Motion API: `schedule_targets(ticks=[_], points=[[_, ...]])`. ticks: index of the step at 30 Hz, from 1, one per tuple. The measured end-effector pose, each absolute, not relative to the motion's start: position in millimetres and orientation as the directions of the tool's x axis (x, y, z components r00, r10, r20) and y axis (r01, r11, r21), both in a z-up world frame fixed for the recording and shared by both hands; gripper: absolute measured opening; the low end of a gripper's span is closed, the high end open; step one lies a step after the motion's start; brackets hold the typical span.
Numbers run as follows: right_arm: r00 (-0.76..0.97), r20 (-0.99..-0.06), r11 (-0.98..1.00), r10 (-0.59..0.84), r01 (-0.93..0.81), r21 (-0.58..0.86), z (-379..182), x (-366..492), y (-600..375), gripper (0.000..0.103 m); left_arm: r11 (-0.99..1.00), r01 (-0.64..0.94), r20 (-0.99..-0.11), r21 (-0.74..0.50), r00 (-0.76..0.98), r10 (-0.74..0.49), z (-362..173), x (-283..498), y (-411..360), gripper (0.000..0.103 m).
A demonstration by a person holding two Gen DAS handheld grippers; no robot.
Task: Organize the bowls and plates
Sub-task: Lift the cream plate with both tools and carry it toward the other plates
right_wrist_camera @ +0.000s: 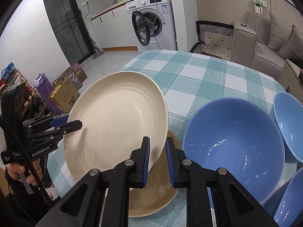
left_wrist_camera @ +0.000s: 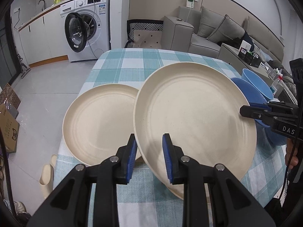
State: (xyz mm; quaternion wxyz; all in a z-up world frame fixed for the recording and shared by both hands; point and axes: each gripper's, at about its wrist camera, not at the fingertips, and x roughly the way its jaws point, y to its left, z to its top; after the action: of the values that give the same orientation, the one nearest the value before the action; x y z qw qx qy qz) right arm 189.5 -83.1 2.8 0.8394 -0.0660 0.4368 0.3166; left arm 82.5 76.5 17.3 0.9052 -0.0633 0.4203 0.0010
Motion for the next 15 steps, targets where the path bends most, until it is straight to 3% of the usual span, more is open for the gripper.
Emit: schedule_targets(ticks=[15], points=[[0.45, -0.763, 0.813, 0.464, -0.558, 0.165, -18.5, 166.7, -99.0, 0.017, 0.995, -0.037, -0.787, -0.092, 0.615, -0.05, -0.7, 79.0, 62.2, 0.025]])
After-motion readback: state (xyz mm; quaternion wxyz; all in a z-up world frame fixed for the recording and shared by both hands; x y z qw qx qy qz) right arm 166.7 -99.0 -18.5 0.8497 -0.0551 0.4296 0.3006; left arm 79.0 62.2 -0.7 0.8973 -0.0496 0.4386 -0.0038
